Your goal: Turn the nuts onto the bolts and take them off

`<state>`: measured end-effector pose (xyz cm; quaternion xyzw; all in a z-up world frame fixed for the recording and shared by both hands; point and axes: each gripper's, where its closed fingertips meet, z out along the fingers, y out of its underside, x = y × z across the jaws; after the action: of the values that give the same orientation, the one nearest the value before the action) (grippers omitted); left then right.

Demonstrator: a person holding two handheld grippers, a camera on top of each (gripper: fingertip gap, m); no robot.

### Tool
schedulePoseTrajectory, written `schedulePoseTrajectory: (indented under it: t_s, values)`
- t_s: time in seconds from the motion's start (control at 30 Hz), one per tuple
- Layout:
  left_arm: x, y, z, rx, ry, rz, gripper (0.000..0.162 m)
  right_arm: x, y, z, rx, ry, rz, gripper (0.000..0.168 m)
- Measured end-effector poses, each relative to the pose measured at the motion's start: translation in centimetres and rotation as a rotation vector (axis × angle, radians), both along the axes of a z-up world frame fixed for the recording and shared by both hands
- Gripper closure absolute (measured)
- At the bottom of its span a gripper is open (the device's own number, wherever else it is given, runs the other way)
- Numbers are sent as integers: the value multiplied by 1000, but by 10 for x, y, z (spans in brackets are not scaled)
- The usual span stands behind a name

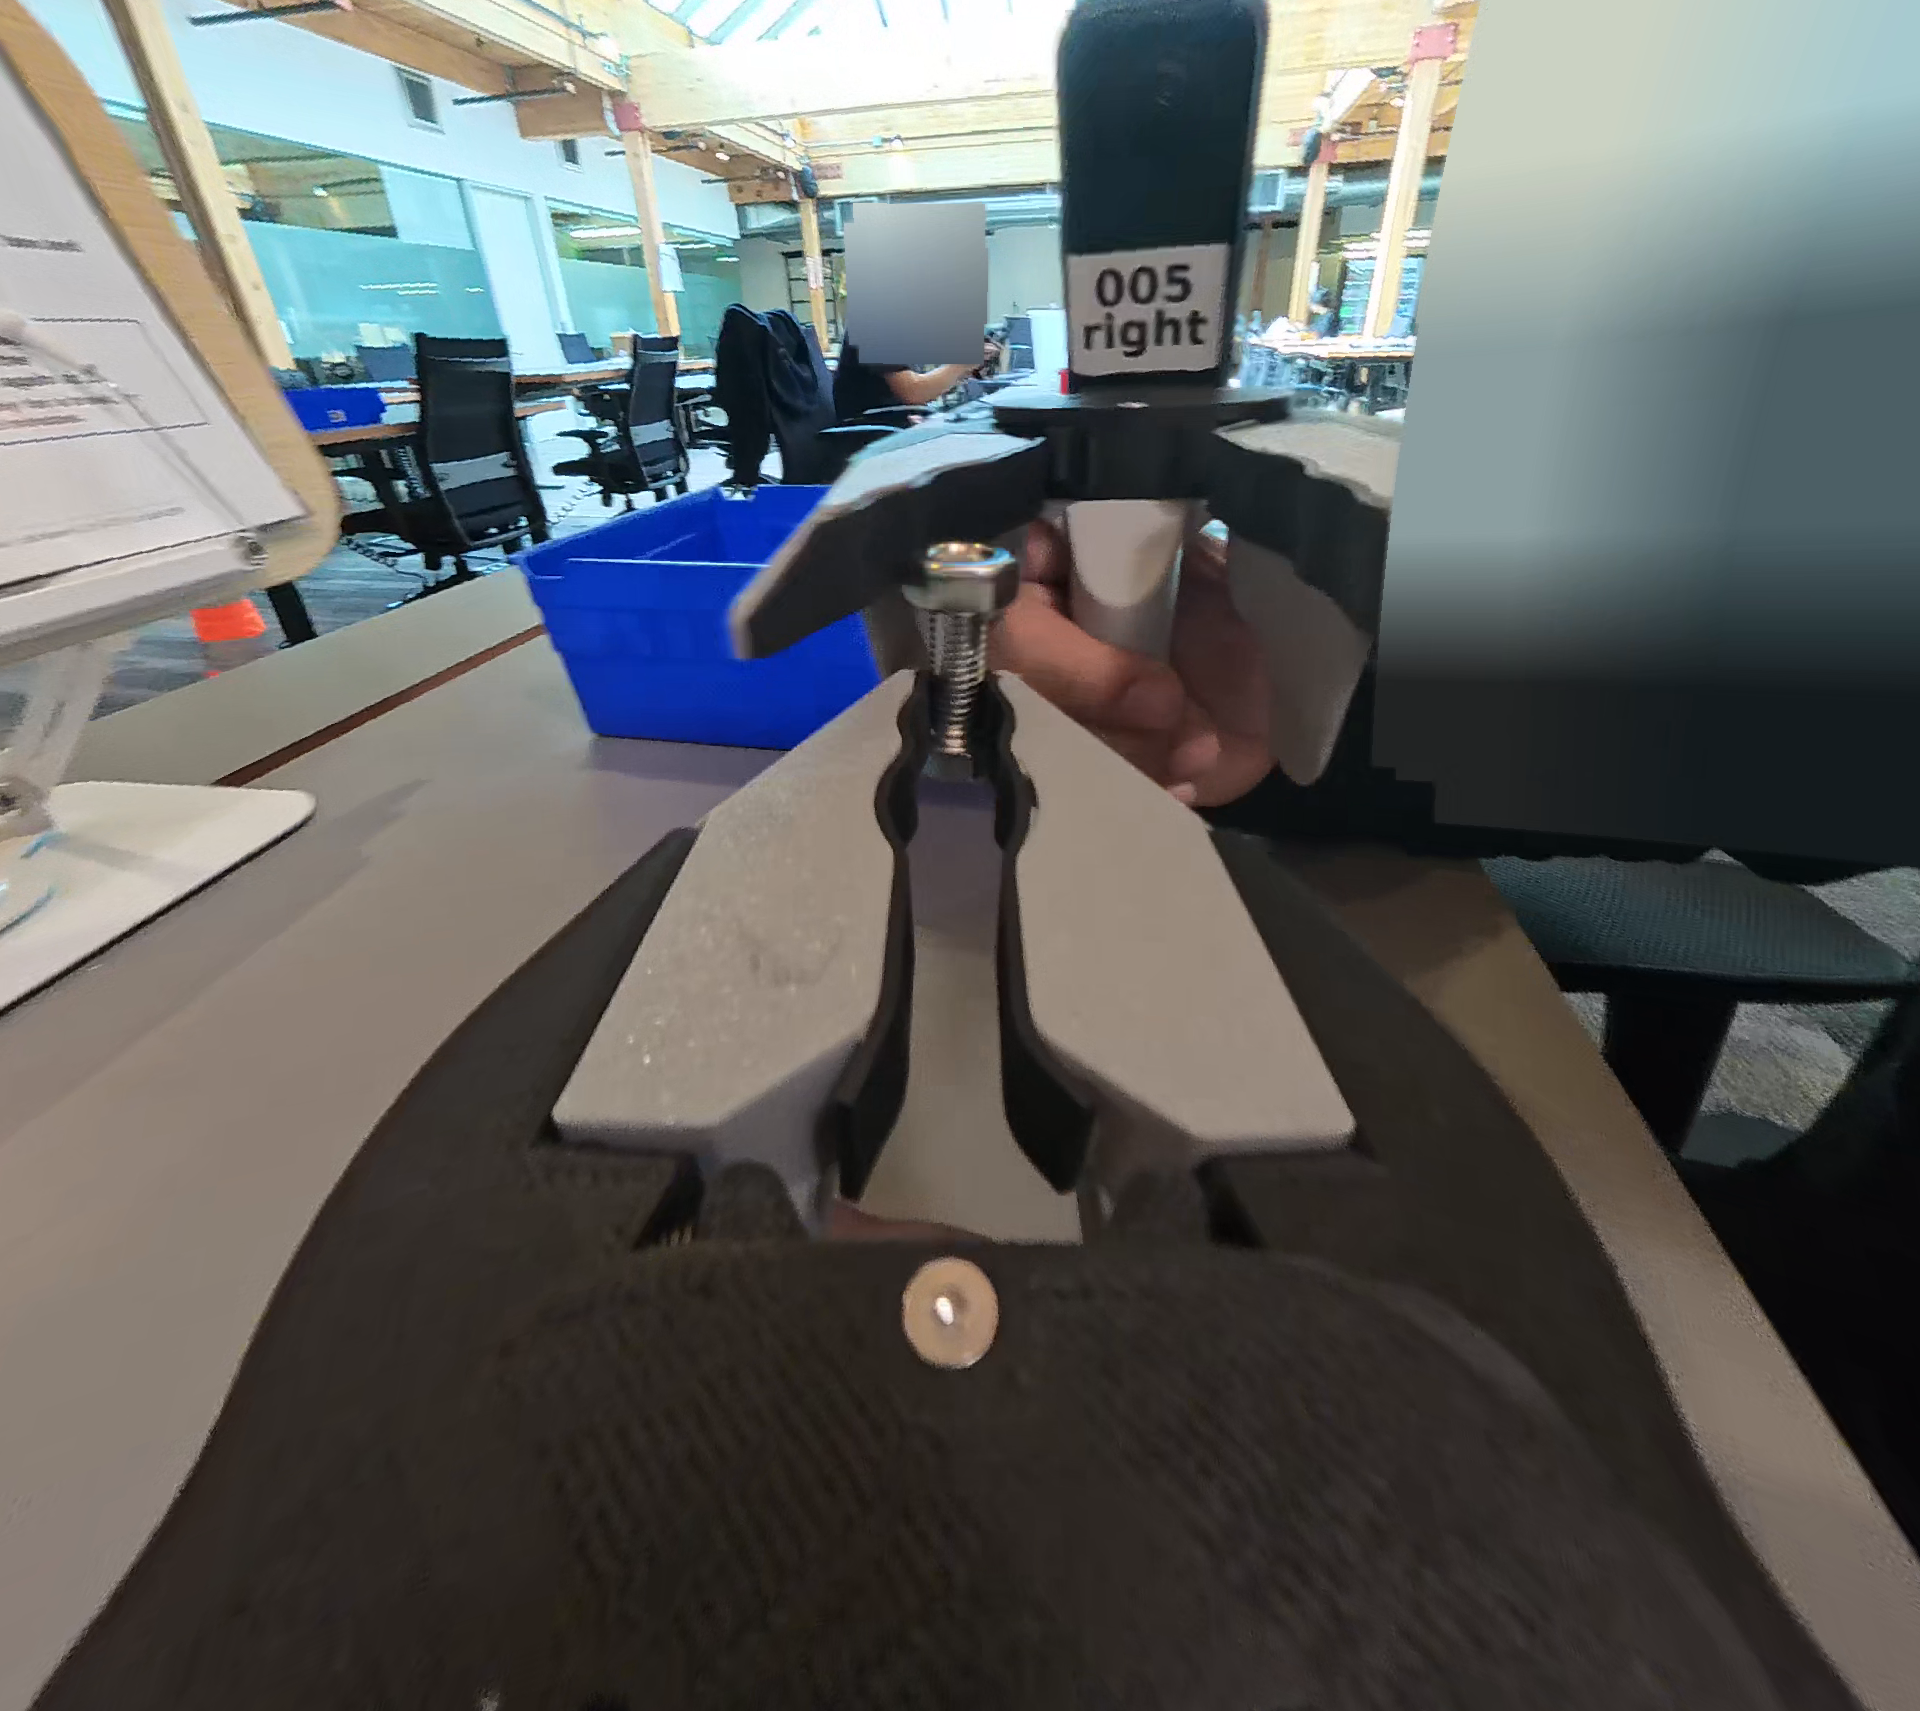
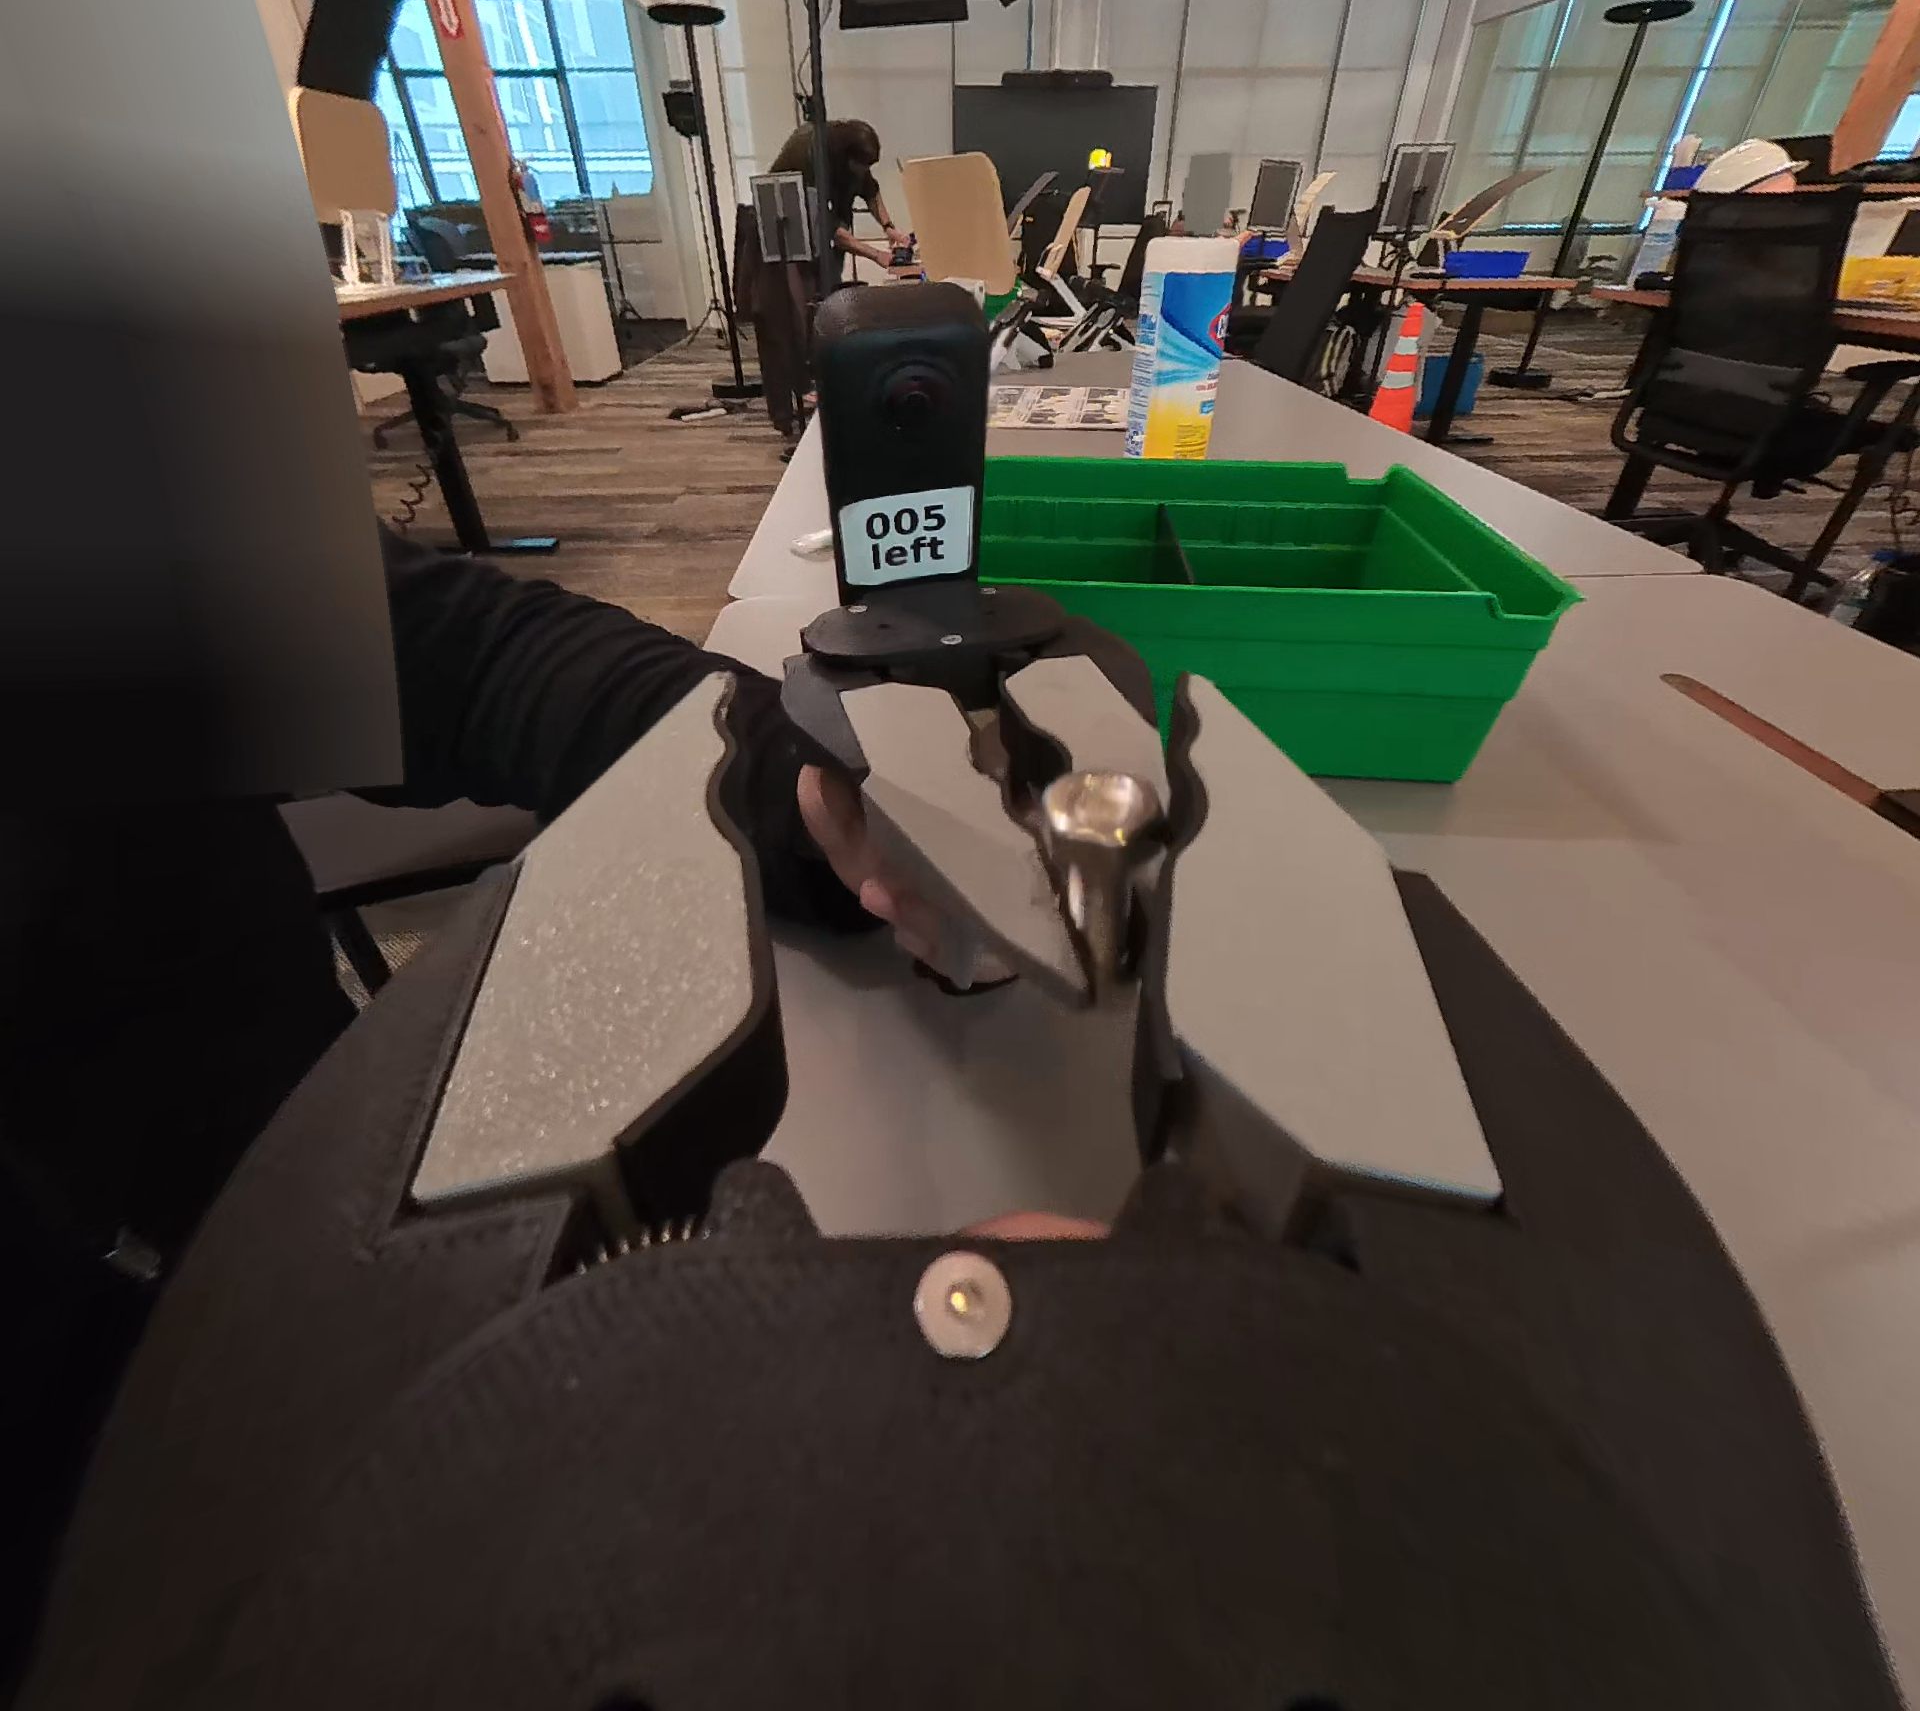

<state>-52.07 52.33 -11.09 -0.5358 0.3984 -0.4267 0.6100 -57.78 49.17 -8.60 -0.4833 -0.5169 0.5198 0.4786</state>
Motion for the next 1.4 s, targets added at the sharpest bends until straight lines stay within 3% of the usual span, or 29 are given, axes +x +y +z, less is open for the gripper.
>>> schedulePoseTrajectory:
  t_s: [0.27,0.53,0.6,0.73,0.77,0.8,0.83,1.13,1.27,1.33,1.4]
  values:
    - [-27,18,15,-36,-83,74,156,24,20,17,-43,80,-50,98]
    - [5,-3,2,-28,-18,-22,156,3,7,6,-58,36,-6,92]
    - [4,-1,2,-3,1,9,156,-1,1,0,-34,5,11,95]
    - [-21,25,7,-41,-47,139,156,8,14,4,-17,16,-63,83]
    - [-30,34,8,-60,-57,182,156,13,17,8,-28,33,-68,85]
    - [-37,41,6,-77,-52,216,156,18,16,11,-38,51,-40,103]
    - [-41,45,5,-86,-50,232,156,22,17,15,-58,74,-31,105]
    - [-8,18,2,-74,-29,93,156,11,33,-1,-138,11,-94,98]
    - [-27,44,-3,-103,-19,234,156,11,34,-6,-109,-22,-110,93]
    - [-44,61,-8,-174,-40,294,156,17,30,2,-89,10,-87,114]
    - [-52,67,-13,-146,-1,342,156,21,37,8,-112,37,-114,109]
